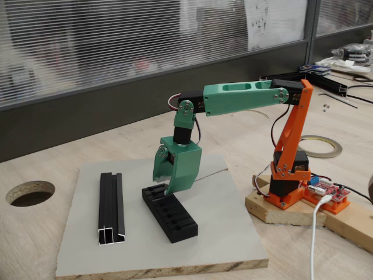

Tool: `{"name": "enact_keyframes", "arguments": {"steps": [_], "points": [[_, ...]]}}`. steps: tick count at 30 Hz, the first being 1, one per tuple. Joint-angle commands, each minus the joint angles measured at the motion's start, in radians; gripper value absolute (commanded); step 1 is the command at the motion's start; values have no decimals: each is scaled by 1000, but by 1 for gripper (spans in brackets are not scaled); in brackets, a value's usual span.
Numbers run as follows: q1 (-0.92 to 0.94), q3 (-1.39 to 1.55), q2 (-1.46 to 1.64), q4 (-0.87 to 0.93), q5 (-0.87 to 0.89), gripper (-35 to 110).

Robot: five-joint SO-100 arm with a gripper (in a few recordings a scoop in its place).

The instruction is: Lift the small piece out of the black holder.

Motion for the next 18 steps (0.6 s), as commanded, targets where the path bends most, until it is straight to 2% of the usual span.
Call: {"name": "enact_keyframes", "arguments": {"steps": [1, 18], "points": [[-11, 8, 28, 2, -5, 40], [-11, -3, -31, 0, 0, 41]]}}
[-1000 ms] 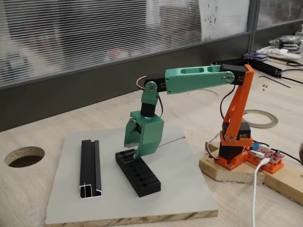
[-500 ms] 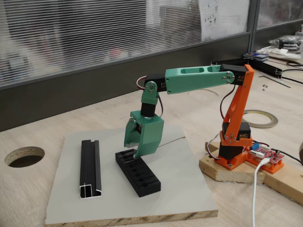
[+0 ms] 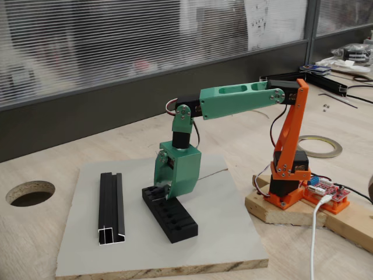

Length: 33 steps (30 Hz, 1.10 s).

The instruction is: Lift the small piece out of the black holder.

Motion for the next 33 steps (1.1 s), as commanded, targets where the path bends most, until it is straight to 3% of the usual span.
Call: {"name": "enact_keyframes", "arguments": {"steps": [1, 11, 21, 33], "points": [[-11, -5, 17, 0, 0, 41], [-11, 6, 32, 2, -9, 38], [-12, 3, 37, 2, -9, 9], [-12, -11, 89, -2, -11, 8]]}}
